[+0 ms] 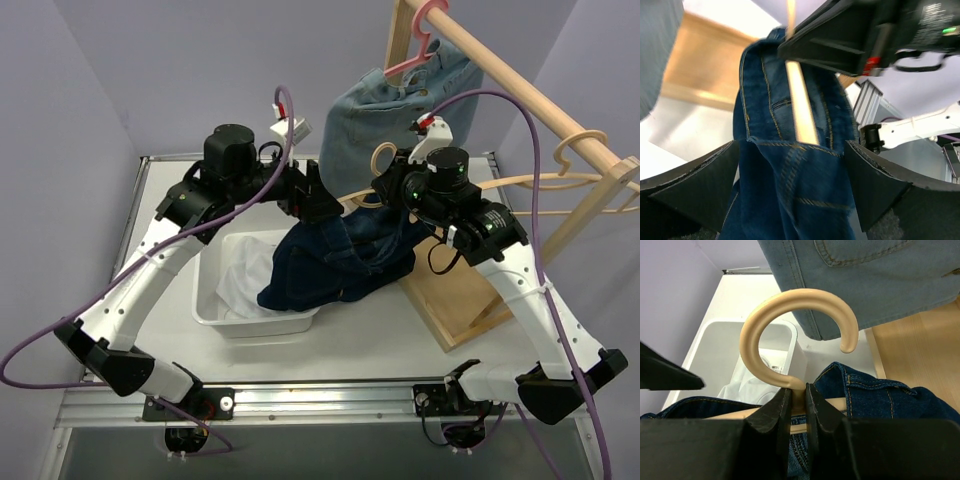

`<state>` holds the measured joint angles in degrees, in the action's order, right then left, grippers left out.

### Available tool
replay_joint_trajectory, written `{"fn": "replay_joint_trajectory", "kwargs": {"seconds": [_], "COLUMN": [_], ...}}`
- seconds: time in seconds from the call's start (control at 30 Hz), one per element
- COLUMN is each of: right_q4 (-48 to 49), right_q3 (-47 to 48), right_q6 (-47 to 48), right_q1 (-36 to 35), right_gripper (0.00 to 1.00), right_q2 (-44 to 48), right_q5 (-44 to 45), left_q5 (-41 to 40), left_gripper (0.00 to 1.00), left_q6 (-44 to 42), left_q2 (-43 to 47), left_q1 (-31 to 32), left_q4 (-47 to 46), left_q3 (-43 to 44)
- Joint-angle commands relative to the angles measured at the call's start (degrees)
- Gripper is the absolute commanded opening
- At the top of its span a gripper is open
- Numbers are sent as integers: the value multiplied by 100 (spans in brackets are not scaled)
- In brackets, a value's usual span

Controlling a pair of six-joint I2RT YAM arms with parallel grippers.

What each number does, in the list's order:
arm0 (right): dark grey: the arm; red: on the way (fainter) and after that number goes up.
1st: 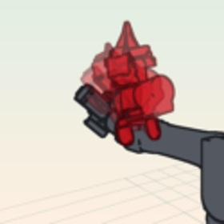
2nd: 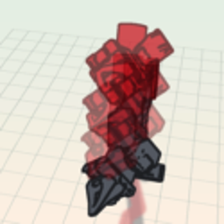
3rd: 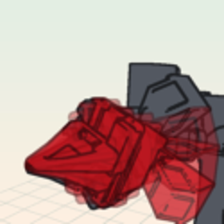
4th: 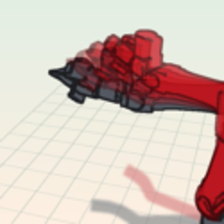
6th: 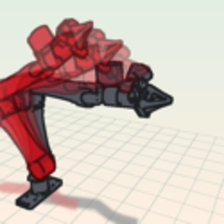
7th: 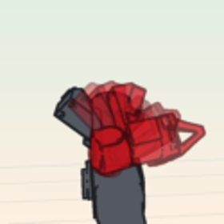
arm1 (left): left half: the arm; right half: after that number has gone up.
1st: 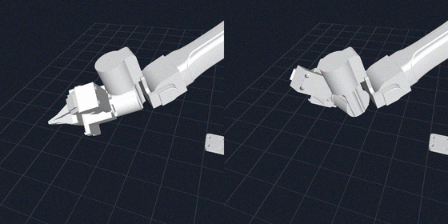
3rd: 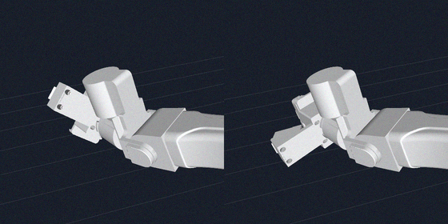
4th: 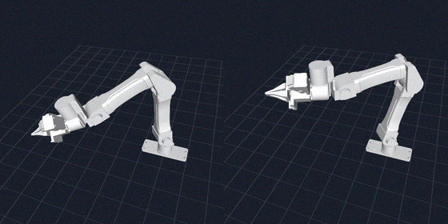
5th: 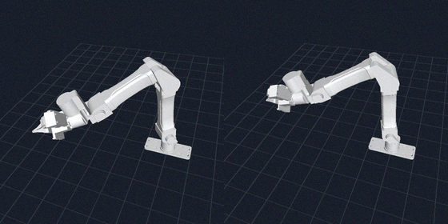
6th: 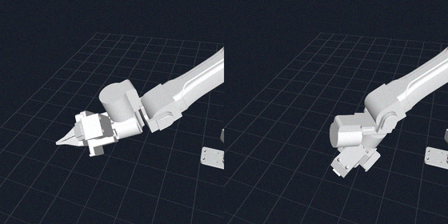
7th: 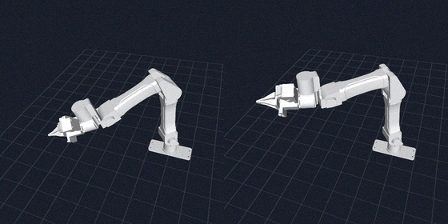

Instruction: Remove the skirt from the hanger

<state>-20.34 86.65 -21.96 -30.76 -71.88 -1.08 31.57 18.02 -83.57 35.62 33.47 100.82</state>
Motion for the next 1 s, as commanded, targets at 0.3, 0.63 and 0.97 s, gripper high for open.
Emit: {"fn": "replay_joint_trajectory", "kwargs": {"seconds": [0.3, 0.63, 0.97], "right_q4": [469, 487, 382], "right_q3": [-113, -324, -324], "right_q6": [165, 130, 77], "right_q1": [-61, -79, -88], "right_gripper": [0, 0, 0], "right_q2": [253, 314, 367], "right_q5": [47, 90, 564], "left_q5": [-310, -195, -572], "left_gripper": [67, 32, 2], "left_q6": [166, 334, 237], "left_q2": [121, 420, 683], "left_q1": [121, 112, 103], "left_q4": [-181, -790, -571], "left_q3": [123, -343, -431]}}
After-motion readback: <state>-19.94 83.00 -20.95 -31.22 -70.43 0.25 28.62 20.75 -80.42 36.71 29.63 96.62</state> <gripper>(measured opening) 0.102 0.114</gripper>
